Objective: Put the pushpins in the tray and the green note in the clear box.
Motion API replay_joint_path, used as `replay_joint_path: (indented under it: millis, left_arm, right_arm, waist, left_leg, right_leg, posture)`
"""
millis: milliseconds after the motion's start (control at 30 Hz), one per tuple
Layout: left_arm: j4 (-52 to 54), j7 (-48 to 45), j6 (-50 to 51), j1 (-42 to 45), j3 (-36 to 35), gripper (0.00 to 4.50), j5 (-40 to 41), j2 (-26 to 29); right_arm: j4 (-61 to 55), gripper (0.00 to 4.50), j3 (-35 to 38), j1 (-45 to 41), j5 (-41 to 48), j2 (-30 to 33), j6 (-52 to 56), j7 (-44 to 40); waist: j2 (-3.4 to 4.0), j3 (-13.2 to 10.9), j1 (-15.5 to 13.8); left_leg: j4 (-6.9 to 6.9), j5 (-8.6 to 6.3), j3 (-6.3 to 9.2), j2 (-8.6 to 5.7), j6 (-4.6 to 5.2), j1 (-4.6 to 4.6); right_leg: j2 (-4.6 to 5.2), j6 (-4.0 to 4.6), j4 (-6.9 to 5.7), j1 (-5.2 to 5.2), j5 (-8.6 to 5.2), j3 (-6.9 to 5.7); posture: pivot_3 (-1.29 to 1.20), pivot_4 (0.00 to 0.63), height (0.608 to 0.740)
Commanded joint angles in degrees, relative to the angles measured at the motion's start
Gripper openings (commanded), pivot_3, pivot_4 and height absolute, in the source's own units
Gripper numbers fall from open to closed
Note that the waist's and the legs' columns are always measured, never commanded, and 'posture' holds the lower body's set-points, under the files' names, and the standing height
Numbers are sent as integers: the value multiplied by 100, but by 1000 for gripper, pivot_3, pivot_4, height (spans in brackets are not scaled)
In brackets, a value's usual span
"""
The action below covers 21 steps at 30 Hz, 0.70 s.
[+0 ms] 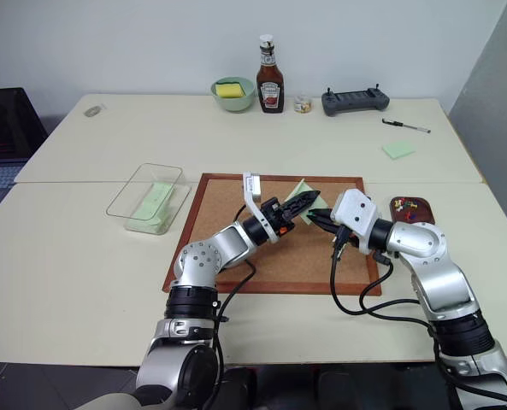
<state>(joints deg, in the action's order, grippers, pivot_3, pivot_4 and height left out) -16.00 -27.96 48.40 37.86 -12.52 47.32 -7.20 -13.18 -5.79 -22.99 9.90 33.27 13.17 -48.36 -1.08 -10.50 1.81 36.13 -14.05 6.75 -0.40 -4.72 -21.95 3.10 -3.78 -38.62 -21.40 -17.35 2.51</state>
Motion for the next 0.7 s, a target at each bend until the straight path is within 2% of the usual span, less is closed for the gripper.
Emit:
replay_joint_path:
  millis: [33,367,700]
  left_arm:
    - [-71,120,-333,73,55,26,-186,-60]
    - [-29,232,-569,46,66,26,-331,26]
    - [674,364,-662,-158,301,26,-552,289]
  right_arm:
    - [-268,0,165,28,127,-5,-54,73]
    - [-270,0,693,190,214,86,55,431]
    - [750,0,1347,766,-796,599,-519,1398]
  waist:
    - [0,0,1]
    - [0,0,1]
    - [0,0,4]
  left_leg:
    - [0,0,0,0,0,1]
    - [0,0,-1,0,1,0]
    - [-1,-1,-6,-1,1,-1]
  right_leg:
    - [0,0,0,0,0,0]
    - [0,0,0,0,0,1]
    - [1,0,0,-2,0,5]
  posture:
    - [0,150,740]
    - [0,150,740]
    - [0,150,740]
